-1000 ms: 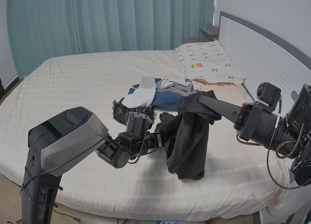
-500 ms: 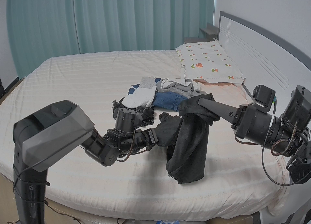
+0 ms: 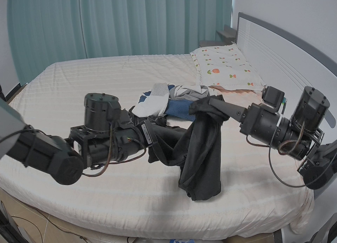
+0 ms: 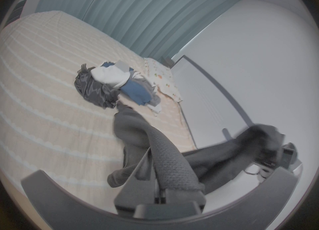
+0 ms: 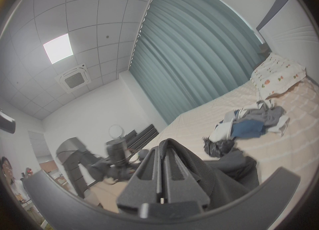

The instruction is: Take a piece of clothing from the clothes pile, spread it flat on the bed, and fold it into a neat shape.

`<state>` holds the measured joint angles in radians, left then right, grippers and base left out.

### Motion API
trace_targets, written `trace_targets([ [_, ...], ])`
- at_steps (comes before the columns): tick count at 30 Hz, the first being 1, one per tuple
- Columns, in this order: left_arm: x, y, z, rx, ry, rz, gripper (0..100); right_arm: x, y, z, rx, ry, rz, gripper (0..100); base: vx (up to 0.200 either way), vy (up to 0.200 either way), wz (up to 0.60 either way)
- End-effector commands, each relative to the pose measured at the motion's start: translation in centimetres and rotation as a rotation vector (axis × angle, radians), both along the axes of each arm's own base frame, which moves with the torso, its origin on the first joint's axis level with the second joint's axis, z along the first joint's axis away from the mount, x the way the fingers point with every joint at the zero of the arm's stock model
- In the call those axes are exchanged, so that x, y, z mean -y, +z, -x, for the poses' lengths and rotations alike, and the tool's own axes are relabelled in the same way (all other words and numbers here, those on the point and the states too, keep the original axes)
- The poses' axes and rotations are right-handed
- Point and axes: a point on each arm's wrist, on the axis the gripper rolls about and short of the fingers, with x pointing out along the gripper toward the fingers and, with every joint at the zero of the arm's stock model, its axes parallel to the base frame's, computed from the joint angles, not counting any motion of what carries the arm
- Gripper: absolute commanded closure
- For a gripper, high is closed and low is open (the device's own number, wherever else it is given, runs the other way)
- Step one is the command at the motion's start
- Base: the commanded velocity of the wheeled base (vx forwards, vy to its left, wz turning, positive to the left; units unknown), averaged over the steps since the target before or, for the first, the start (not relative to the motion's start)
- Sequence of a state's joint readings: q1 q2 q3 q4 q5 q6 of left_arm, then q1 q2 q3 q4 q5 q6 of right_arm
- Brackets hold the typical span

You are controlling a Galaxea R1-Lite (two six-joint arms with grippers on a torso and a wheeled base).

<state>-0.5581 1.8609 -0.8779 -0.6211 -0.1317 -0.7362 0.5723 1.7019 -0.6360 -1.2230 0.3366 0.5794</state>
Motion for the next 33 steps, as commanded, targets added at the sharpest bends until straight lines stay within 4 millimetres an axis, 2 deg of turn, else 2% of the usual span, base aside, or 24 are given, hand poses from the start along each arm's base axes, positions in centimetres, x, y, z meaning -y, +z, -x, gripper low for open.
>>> trace_targets([
  [1,-2.3,5.6,4.2,0.111,0.008,0.094,100,-0.6,0.3,-3.5,0.023,-0.101,-0.020,100,0.000,0.000,0.00],
  [2,-2.3,5.6,4.2,0.111,0.008,0.094,100,-0.6,0.3,-3.5,0.023,-0.101,-0.020,100,0.000,0.000,0.00],
  [3,-3.8,6.8,5.1,0.133,0.049,0.120,100,0.1,2.2,-3.8,0.076,-0.158,-0.063,100,0.000,0.000,0.00],
  [4,-4.1,6.9,5.3,0.132,0.058,0.128,100,0.4,2.7,-3.7,0.088,-0.165,-0.070,100,0.000,0.000,0.00],
  [9,-4.5,6.7,5.8,0.103,0.082,0.152,100,0.7,2.3,-3.3,0.069,-0.168,-0.059,100,0.000,0.000,0.00],
  [10,-4.8,5.3,5.9,0.023,0.123,0.181,100,0.8,-1.4,-3.2,-0.040,-0.167,0.009,100,0.000,0.000,0.00],
  [15,-4.9,3.3,5.8,-0.054,0.137,0.167,100,0.8,-3.5,-3.2,-0.104,-0.167,0.043,100,-0.040,0.000,0.00],
  [23,-5.0,1.6,5.6,-0.137,0.160,0.172,100,0.7,-4.4,-2.8,-0.136,-0.158,0.065,100,-0.200,0.000,0.00],
  [33,-5.3,0.8,5.9,-0.170,0.180,0.164,100,1.0,-5.0,-2.7,-0.155,-0.167,0.077,100,0.000,0.000,0.00],
])
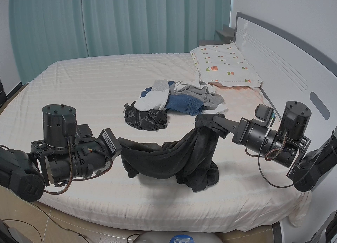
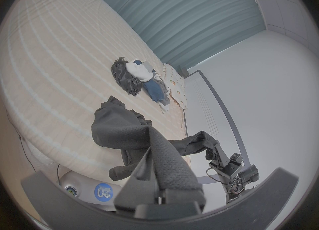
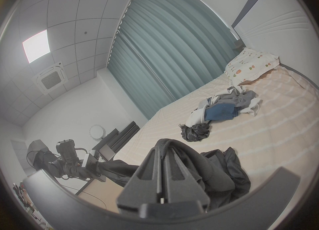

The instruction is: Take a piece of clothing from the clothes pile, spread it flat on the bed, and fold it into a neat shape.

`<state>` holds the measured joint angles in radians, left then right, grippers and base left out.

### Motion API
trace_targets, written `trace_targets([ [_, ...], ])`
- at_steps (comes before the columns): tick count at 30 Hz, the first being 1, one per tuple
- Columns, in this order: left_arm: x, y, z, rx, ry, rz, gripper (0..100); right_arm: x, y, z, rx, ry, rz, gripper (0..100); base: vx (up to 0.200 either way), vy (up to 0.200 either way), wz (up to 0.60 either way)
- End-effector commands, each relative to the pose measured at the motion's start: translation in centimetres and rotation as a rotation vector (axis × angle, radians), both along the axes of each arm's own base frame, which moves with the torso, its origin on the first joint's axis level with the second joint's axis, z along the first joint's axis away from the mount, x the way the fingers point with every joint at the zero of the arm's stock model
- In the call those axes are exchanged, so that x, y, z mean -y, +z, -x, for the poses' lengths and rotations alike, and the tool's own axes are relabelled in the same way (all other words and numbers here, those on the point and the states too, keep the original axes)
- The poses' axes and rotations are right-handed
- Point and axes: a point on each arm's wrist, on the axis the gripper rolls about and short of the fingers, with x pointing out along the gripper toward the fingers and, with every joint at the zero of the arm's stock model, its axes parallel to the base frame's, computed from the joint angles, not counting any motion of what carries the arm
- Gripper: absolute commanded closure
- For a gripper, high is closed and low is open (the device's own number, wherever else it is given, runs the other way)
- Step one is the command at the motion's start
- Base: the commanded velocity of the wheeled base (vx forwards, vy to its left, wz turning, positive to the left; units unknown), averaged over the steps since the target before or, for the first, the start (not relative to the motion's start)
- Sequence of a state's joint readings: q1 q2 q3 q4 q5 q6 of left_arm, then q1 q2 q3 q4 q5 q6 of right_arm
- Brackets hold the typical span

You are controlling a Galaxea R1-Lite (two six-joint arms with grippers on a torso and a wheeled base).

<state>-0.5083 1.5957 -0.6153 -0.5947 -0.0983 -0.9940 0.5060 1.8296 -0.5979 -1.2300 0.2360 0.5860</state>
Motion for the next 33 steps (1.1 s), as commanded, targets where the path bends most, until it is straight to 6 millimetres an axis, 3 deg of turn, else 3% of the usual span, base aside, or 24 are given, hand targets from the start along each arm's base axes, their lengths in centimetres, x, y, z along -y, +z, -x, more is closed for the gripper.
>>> trace_targets([
  [1,0.0,-0.2,-0.1,-0.011,0.006,-0.001,100,0.1,-0.3,0.0,-0.011,-0.001,0.006,100,0.000,0.000,0.00],
  [8,-0.3,0.1,-0.2,-0.031,0.030,0.051,100,0.1,-0.3,0.1,-0.011,-0.004,0.006,100,0.000,0.000,0.00],
  [21,-1.5,1.0,-0.2,0.002,0.076,0.065,100,-0.1,0.4,0.0,0.015,-0.065,-0.006,100,0.000,0.200,0.00],
  [33,-2.7,2.3,0.0,0.052,0.123,0.087,100,-1.7,1.8,-0.2,0.060,-0.108,-0.036,100,0.000,0.200,0.00],
])
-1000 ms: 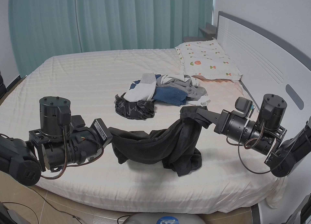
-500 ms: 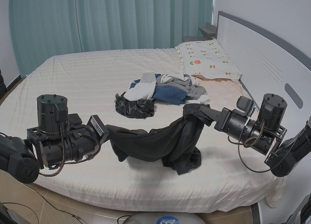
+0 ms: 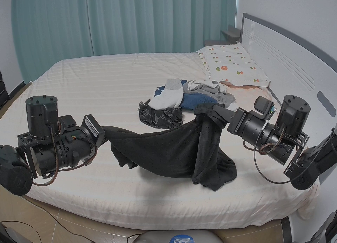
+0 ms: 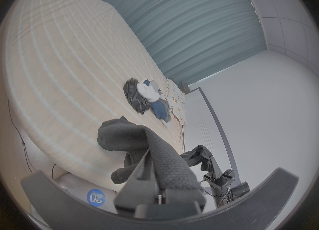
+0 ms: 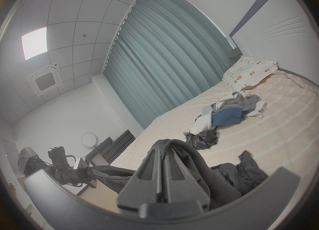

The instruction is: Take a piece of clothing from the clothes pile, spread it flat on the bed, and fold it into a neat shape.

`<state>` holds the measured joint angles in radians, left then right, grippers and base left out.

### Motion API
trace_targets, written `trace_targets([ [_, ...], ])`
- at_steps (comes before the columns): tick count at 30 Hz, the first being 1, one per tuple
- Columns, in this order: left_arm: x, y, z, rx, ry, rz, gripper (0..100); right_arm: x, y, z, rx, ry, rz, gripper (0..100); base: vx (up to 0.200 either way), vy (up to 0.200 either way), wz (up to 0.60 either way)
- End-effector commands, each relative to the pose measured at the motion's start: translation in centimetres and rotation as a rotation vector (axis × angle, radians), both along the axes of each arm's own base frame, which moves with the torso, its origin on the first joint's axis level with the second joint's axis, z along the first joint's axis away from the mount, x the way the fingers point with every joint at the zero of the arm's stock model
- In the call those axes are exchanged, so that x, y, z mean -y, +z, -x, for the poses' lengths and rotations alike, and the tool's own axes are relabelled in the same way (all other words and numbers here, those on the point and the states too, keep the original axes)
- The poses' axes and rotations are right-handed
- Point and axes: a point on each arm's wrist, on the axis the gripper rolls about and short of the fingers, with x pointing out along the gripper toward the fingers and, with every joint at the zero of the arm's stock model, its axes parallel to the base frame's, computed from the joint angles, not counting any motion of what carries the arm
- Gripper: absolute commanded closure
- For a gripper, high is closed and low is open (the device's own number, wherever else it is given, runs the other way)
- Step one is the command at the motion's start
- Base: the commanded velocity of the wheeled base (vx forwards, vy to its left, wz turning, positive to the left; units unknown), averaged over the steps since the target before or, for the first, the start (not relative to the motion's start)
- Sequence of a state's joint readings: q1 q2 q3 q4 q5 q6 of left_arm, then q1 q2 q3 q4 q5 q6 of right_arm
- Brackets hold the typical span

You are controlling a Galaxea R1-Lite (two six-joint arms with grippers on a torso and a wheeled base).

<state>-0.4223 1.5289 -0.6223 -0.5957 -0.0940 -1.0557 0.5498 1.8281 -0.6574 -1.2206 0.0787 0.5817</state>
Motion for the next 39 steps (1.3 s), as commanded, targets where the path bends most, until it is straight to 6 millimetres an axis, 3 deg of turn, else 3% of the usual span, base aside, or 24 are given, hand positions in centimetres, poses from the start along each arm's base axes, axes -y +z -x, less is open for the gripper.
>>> trace_targets([
  [1,-0.3,0.4,0.1,0.016,0.015,0.005,100,-0.6,0.7,-0.1,0.024,0.000,-0.016,100,0.000,0.200,0.00],
  [20,-1.3,1.2,-0.1,0.096,0.054,0.035,100,-1.4,2.5,0.0,0.102,-0.005,-0.058,100,0.000,0.200,0.00],
  [39,-1.4,1.2,-0.1,0.094,0.056,0.036,100,-1.6,2.4,0.0,0.100,-0.002,-0.059,100,0.000,0.200,0.00],
])
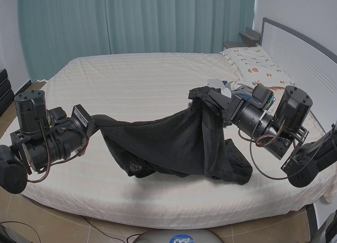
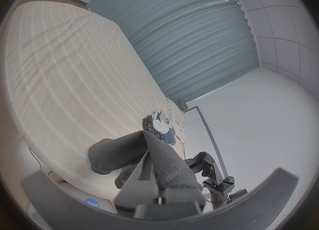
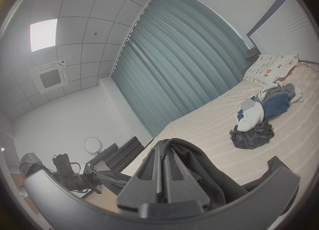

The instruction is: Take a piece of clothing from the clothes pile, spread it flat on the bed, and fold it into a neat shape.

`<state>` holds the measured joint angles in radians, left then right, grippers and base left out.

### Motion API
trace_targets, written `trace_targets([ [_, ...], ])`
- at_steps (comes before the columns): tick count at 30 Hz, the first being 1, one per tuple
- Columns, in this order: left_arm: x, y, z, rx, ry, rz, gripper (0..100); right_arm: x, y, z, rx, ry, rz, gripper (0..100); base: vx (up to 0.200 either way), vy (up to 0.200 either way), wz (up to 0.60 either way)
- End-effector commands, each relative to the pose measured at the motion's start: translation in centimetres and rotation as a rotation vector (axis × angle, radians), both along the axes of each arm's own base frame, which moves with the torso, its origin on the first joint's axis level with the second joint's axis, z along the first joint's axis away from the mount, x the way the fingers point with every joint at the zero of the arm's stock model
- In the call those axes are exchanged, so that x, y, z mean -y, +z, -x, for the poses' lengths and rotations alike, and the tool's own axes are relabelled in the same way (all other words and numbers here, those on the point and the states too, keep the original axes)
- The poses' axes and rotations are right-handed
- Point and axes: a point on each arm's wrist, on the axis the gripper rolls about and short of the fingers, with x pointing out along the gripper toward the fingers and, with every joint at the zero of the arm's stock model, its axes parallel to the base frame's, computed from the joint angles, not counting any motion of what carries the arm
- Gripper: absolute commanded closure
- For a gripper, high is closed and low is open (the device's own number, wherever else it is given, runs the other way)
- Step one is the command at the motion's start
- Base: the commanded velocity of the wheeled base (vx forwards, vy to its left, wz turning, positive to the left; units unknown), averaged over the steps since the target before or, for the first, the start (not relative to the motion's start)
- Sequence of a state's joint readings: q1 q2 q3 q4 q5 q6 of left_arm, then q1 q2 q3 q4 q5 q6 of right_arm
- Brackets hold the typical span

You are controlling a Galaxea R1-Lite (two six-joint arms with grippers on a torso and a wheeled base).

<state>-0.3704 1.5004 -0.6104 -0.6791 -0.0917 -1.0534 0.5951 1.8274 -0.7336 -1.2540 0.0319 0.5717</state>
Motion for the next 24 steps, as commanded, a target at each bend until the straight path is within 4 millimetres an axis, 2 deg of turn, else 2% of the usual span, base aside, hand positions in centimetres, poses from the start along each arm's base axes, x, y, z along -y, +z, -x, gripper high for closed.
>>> trace_targets([
  [1,-0.02,0.01,-0.01,0.001,0.002,0.000,100,0.00,0.14,0.01,0.004,0.000,-0.003,100,0.000,0.200,0.00],
  [17,-0.60,0.06,-0.20,0.003,0.027,0.001,100,0.31,0.17,0.03,0.016,-0.004,-0.014,100,0.000,0.200,0.00],
  [24,-0.59,-0.05,-0.10,0.002,0.021,-0.002,100,0.95,-0.02,-0.12,0.008,-0.014,-0.009,100,0.000,0.000,0.00],
])
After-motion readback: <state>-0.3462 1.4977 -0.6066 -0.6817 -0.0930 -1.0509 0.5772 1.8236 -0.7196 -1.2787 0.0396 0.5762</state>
